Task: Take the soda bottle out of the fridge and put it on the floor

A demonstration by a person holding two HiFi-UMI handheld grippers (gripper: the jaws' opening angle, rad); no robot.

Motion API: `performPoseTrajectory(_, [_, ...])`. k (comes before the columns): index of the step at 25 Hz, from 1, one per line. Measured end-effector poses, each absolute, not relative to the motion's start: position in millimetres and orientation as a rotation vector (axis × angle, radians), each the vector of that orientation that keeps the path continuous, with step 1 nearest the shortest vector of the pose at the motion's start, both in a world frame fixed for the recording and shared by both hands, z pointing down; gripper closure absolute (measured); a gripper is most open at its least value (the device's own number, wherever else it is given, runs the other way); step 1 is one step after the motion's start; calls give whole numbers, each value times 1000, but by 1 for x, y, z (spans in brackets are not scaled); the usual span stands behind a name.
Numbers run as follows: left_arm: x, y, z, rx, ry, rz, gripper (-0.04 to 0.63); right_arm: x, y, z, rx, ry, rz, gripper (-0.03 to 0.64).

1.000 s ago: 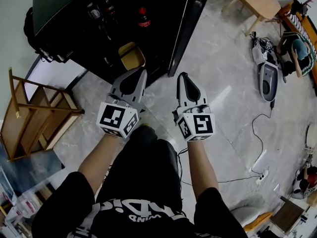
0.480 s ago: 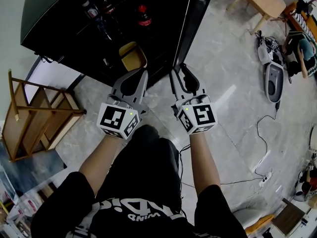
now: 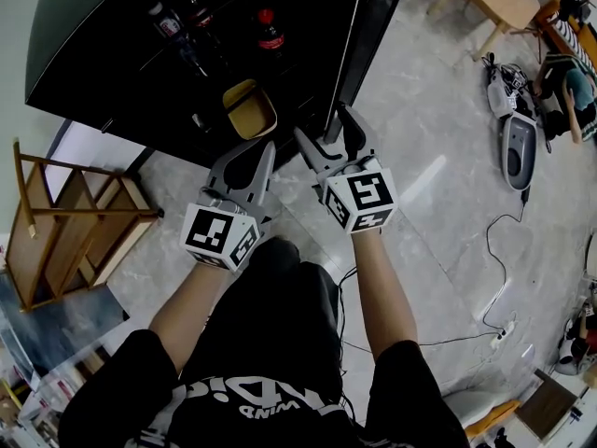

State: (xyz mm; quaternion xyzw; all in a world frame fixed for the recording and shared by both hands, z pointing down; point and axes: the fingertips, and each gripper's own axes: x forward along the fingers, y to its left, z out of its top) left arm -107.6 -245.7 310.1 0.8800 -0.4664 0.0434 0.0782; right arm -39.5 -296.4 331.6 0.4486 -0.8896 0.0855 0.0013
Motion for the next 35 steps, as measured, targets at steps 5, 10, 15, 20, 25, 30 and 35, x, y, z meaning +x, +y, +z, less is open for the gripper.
performPoseTrajectory(5, [-116, -251, 315, 2622, -1417, 140, 589, -75, -334, 340, 1284, -2808, 238, 282])
performPoseTrajectory(10, [-124, -257, 321, 2615, -1423, 145, 589, -109, -380, 350, 1235, -2804, 237, 282])
performPoseTrajectory(15, [-135, -258, 331, 2594, -1431, 162, 589, -134, -426, 363, 1238, -2767, 204, 278])
performPoseTrajectory(20, [-142, -256, 342, 2586, -1424, 204, 589, -143, -467, 371, 1292, -2742, 235, 276])
performPoseTrajectory(25, [-150, -259, 356, 2572, -1414, 225, 589, -143, -492, 378, 1340, -2713, 229, 276])
performPoseTrajectory(30, [-150, -262, 365, 2571, -1398, 237, 589, -149, -504, 390, 1351, -2688, 226, 278])
performPoseTrajectory(35, [-151, -267, 372, 2576, -1389, 259, 589, -159, -516, 394, 1375, -2669, 201, 279])
